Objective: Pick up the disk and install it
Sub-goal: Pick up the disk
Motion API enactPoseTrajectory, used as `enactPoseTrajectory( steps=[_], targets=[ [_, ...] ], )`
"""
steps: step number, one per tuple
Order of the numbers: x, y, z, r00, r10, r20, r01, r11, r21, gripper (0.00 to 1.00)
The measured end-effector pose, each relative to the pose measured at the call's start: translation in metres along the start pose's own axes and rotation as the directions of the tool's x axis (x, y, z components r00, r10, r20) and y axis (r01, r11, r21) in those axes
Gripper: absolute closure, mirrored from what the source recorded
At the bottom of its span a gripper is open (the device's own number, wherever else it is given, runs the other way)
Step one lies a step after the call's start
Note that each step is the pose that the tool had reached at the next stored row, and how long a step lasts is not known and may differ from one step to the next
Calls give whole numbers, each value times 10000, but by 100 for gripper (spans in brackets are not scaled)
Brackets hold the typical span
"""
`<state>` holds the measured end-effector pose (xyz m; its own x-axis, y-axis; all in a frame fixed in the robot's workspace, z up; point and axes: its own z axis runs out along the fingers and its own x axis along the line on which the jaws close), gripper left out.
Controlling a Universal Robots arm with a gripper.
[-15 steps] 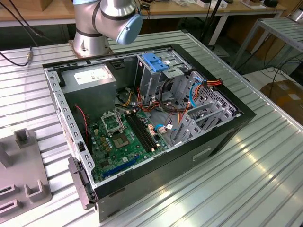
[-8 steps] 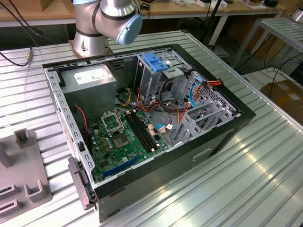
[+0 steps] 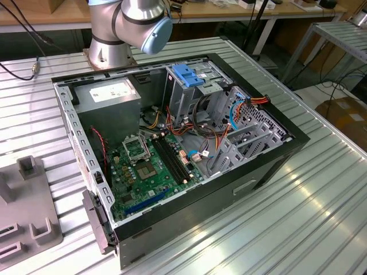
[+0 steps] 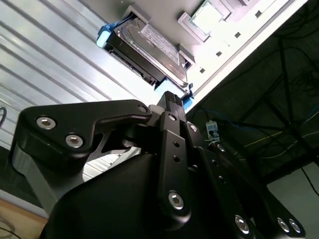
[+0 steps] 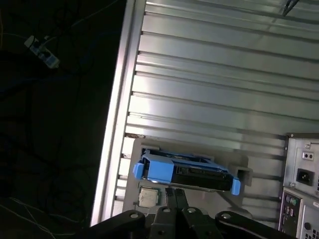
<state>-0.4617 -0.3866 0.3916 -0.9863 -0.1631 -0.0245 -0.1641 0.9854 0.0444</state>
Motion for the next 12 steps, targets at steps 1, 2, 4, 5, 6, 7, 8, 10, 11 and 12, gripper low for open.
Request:
enactPoseTrajectory(
  steps=[1, 2, 4, 5, 6, 7, 8, 10, 11, 12],
  targets=[
    [0, 0, 0, 9999, -162, -7, 162, 9999, -4, 90],
    [0, 0, 0, 9996, -270, -12, 270, 9996, -6, 90],
    [0, 0, 0, 9985, -541, -23, 541, 9985, -13, 90],
    [0, 0, 0, 9977, -679, -29, 679, 9977, -17, 90],
    [0, 0, 0, 9968, -798, -35, 798, 9968, -20, 90],
    [0, 0, 0, 9955, -950, -41, 950, 9955, -25, 90],
    [0, 0, 0, 9942, -1074, -46, 1074, 9942, -29, 90],
    [0, 0, 0, 9911, -1328, -57, 1327, 9911, -36, 90],
    [0, 0, 0, 9895, -1447, -62, 1447, 9895, -40, 90],
    [0, 0, 0, 9878, -1554, -66, 1554, 9878, -43, 90]
  ],
)
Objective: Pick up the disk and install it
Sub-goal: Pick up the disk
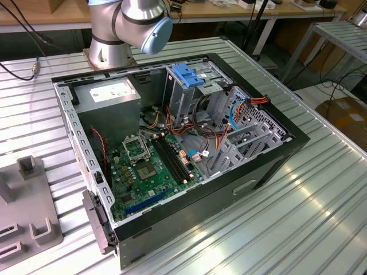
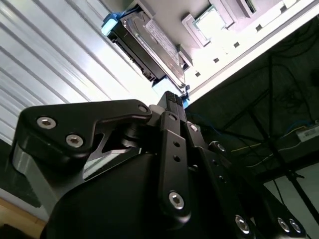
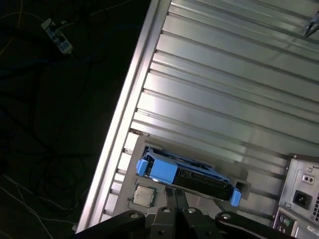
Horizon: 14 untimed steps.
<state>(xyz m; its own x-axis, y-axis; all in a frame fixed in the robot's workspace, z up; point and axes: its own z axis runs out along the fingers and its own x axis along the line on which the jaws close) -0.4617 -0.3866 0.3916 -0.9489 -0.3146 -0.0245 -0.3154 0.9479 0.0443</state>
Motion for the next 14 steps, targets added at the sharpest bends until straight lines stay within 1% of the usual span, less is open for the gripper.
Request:
enactPoseTrajectory(
  steps=[3, 6, 8, 11, 14],
  targets=[
    [0, 0, 0, 9988, -497, -21, 497, 9988, -13, 90],
    [0, 0, 0, 9952, -974, -42, 973, 9952, -26, 90],
    [0, 0, 0, 9919, -1267, -54, 1267, 9919, -35, 90],
    [0, 0, 0, 9858, -1680, -71, 1680, 9858, -47, 90],
    [0, 0, 0, 9774, -2111, -88, 2110, 9775, -62, 90]
  ],
)
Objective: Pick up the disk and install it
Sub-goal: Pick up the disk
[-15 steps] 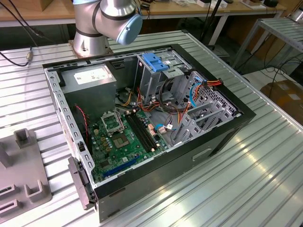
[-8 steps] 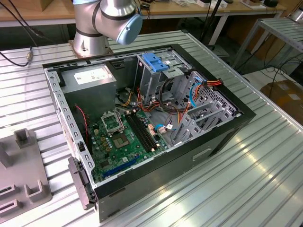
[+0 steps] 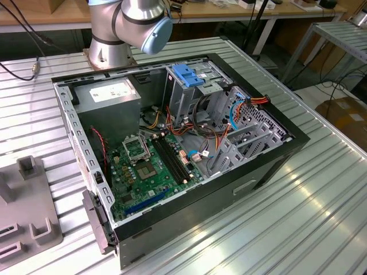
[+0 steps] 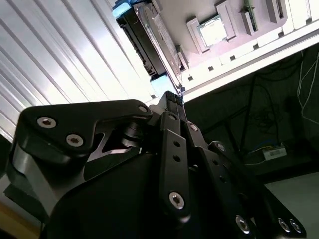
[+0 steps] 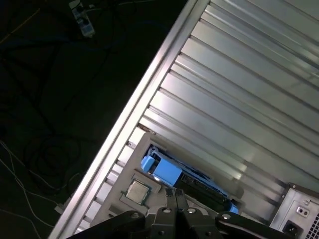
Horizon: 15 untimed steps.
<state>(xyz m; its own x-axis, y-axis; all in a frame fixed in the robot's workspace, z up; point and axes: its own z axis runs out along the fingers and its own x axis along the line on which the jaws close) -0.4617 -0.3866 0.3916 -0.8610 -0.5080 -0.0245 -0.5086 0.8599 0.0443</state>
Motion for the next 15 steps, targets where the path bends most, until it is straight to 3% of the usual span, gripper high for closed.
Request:
enactPoseTrajectory(
  steps=[5, 7, 9, 15],
  targets=[
    [0, 0, 0, 9966, -818, -36, 818, 9966, -21, 90],
    [0, 0, 0, 9897, -1431, -62, 1430, 9897, -40, 90],
    [0, 0, 0, 9856, -1688, -72, 1688, 9856, -47, 90],
    [0, 0, 0, 9667, -2557, -105, 2556, 9667, -77, 90]
  ],
)
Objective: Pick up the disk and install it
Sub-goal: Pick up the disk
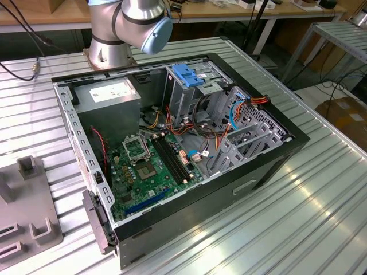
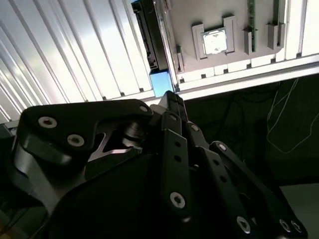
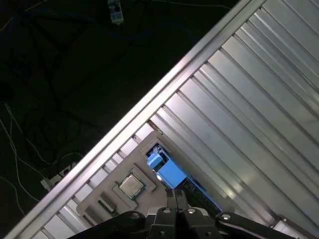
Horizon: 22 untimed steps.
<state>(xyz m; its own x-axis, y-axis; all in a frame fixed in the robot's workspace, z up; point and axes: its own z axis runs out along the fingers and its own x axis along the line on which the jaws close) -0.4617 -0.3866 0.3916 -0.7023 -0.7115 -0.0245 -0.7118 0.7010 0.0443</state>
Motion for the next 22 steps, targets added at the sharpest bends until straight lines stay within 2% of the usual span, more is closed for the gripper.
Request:
enactPoseTrajectory(
  steps=[4, 6, 8, 11, 12, 14, 17, 18, 19, 20, 22],
  targets=[
    [0, 0, 0, 9980, -633, -28, 633, 9980, -16, 90],
    [0, 0, 0, 9934, -1143, -49, 1143, 9934, -31, 90],
    [0, 0, 0, 9894, -1451, -62, 1451, 9894, -41, 90],
    [0, 0, 0, 9770, -2130, -89, 2129, 9770, -63, 90],
    [0, 0, 0, 9713, -2375, -98, 2374, 9714, -72, 90],
    [0, 0, 0, 9622, -2720, -112, 2719, 9623, -83, 90],
    [0, -1, 0, 9496, -3133, -126, 3132, 9496, -97, 90],
    [0, 0, 1, 9437, -3307, -131, 3306, 9437, -100, 90],
    [0, -1, 1, 9403, -3402, -133, 3401, 9403, -103, 90],
    [0, 0, 2, 9344, -3559, -138, 3558, 9345, -108, 90],
    [0, 0, 3, 9253, -3791, -145, 3789, 9254, -115, 90]
  ],
)
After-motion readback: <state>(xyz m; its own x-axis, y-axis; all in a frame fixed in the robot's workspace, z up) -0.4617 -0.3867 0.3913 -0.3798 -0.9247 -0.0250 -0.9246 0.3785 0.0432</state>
